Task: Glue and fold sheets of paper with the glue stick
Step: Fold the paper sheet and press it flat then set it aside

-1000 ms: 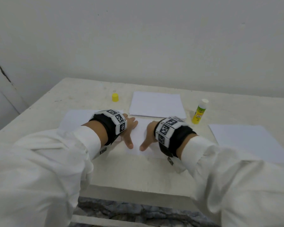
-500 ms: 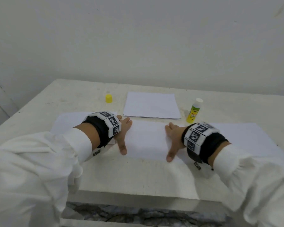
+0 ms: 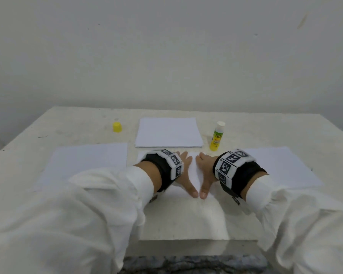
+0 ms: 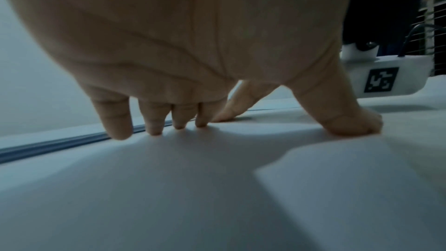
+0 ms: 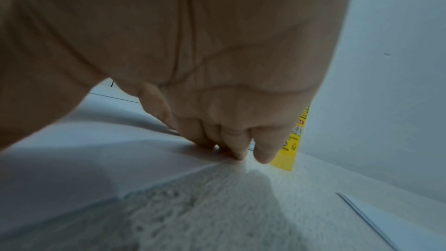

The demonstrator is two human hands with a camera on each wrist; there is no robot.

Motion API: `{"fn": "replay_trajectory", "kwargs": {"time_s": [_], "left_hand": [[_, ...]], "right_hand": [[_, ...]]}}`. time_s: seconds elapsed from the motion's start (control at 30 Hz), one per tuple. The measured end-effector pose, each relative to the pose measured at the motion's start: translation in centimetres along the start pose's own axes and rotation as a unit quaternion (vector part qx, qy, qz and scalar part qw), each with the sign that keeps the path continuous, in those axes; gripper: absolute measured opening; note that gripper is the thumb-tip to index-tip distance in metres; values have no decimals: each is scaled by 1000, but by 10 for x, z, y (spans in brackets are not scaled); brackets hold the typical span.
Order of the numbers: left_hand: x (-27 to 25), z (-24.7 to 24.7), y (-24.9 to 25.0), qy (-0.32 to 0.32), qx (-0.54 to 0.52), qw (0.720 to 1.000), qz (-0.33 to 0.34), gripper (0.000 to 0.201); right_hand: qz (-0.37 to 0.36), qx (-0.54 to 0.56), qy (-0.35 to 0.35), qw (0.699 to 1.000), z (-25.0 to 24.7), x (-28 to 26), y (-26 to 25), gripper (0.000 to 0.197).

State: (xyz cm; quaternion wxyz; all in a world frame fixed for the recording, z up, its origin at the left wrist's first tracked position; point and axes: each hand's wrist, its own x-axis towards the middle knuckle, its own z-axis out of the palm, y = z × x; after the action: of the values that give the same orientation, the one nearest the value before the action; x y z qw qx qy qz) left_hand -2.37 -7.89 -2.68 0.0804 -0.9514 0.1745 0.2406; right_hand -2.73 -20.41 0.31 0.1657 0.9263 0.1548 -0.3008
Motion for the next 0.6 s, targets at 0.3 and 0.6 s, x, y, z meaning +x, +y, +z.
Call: {"fn": "replay_trajectory", "kwargs": {"time_s": [0.3, 0.6], "left_hand": [[-14, 3, -48, -64, 11, 996, -64, 142], [-49, 18, -101, -56, 33, 994, -87, 137]], "right_hand": [[-32, 54, 13, 998, 2, 0, 5, 133], [-52, -31, -53, 997, -15, -17, -11, 119]]}}
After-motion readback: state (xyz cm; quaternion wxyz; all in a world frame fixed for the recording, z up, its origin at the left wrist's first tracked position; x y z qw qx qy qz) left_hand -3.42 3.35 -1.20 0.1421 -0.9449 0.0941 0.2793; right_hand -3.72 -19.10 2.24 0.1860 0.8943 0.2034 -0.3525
